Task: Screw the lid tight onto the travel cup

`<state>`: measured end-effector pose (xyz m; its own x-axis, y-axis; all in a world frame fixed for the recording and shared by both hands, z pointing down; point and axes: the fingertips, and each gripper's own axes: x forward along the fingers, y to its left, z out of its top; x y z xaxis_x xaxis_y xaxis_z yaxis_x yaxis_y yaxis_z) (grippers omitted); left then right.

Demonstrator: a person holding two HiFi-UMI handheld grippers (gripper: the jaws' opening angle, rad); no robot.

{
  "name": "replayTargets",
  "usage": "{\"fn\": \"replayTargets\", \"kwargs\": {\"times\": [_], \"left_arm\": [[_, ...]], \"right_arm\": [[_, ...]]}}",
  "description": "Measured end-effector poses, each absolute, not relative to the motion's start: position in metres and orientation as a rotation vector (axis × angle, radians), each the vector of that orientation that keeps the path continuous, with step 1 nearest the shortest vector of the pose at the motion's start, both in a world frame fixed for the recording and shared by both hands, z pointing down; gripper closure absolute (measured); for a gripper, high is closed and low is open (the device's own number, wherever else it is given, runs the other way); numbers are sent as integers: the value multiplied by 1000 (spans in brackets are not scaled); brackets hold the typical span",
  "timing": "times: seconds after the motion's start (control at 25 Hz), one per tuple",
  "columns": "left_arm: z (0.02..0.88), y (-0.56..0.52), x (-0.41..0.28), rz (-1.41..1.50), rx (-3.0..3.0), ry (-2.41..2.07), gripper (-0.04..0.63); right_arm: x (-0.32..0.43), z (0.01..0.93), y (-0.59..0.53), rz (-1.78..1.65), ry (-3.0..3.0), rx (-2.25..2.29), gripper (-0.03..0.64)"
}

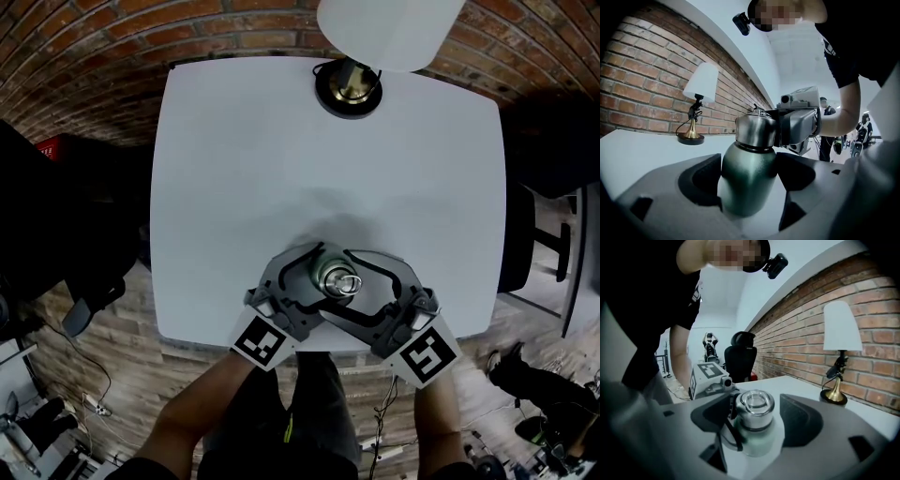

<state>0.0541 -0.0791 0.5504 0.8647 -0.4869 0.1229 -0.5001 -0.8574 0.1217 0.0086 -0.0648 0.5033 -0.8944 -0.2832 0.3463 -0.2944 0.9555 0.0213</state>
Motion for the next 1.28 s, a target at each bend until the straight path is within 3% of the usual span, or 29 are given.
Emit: {"fn": "replayTargets", "kwargs": {"times": [0.32, 0.76, 1.28], "left_arm": [[550, -78, 54, 127, 2890, -759, 242], [548, -80, 55, 126, 2903, -750, 242], [551, -80, 56, 135, 2882, -758, 242]], "right_arm": [[8, 510, -71, 91, -2749, 538, 345], [22, 500, -88, 144, -2604, 1461, 345], [21, 503, -87, 106, -2574, 1469, 342]]}}
